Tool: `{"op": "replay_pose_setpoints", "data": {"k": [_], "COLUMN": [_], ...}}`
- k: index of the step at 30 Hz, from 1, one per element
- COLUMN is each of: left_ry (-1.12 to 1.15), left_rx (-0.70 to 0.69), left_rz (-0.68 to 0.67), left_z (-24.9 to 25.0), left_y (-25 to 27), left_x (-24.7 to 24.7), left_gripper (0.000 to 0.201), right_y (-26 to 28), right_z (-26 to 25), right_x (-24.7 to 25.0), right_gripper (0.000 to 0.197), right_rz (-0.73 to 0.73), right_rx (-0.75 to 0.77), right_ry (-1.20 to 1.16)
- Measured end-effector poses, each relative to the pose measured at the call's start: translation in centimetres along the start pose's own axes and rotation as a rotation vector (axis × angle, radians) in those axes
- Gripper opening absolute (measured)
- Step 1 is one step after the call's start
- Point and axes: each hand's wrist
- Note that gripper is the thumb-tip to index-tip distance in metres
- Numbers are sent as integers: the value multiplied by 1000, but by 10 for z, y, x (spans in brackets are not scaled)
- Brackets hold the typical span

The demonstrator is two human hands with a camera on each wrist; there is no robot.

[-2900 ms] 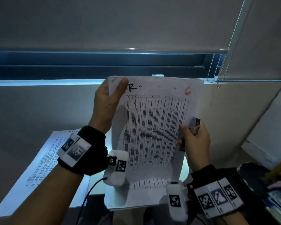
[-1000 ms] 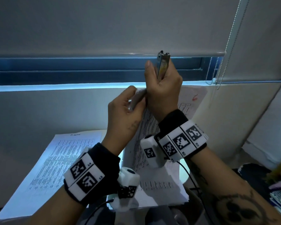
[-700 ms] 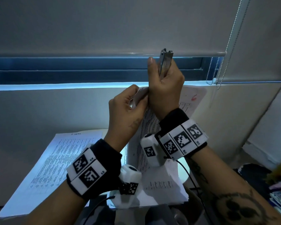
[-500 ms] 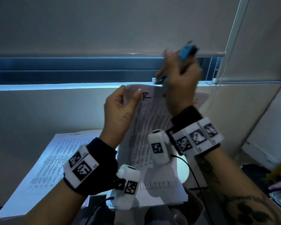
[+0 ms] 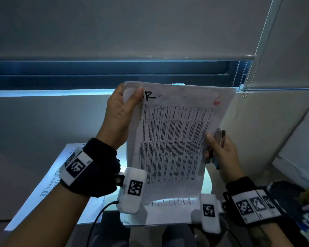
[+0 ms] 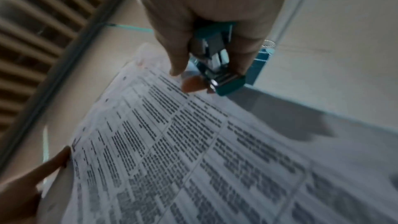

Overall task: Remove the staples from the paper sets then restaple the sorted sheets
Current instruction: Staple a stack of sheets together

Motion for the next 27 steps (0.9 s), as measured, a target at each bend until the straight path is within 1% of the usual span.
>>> {"op": "replay_pose_setpoints", "data": {"k": [1, 3, 5, 7, 8, 10, 12, 13, 15, 18, 20, 23, 24, 25, 27], "left_ry": [17, 37, 48, 38, 11, -82, -173, -191, -212, -329, -346, -167, -140, -167, -365], "left_rx": [2, 8, 14, 38, 69, 179, 277, 295, 271, 191, 214, 360, 412, 455, 541], "left_rz": [5, 21, 36, 41, 33, 3, -29, -17, 18, 80, 115, 197, 221, 241, 270], "left_z": [1, 1, 0, -5, -10, -23, -34, -38, -40, -37, -33, -17, -11, -5, 6], "left_y": [-1, -4, -5, 0, 5, 24, 43, 50, 57, 51, 45, 43, 43, 44, 44], "left_x": [2, 5, 8, 15, 20, 34, 47, 52, 59, 74, 91, 118, 129, 141, 171], "left_gripper": [3, 3, 3, 6, 10, 22, 26, 24, 18, 9, 10, 16, 16, 17, 15], "right_y": [1, 4, 6, 7, 6, 3, -1, -3, -6, -6, -2, 7, 11, 14, 21], "right_z": [1, 4, 6, 5, 3, -2, -10, -14, -23, -27, -21, -11, -11, -11, -12], "right_x": [-1, -4, -7, -11, -12, -13, -11, -11, -11, -19, -27, -55, -69, -86, -124], "right_gripper": [8, 6, 8, 15, 18, 22, 24, 24, 26, 24, 19, 22, 22, 20, 15], "right_rz": [-38, -58, -35, 30, 56, 96, 129, 133, 102, -41, -149, -381, -456, -519, -608], "right_rx": [-20, -43, -27, 0, 13, 11, -7, -10, -16, -81, -161, -208, -213, -221, -255], "right_ry": [10, 23, 44, 58, 48, 8, -23, -31, -24, 80, 165, 368, 411, 417, 374]}}
Point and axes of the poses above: each hand's wrist, its own y-axis away from the middle knuckle, its own x-axis out of the back of the hand, z = x × y, and after that the axes turned 15 degrees about y, right-handed
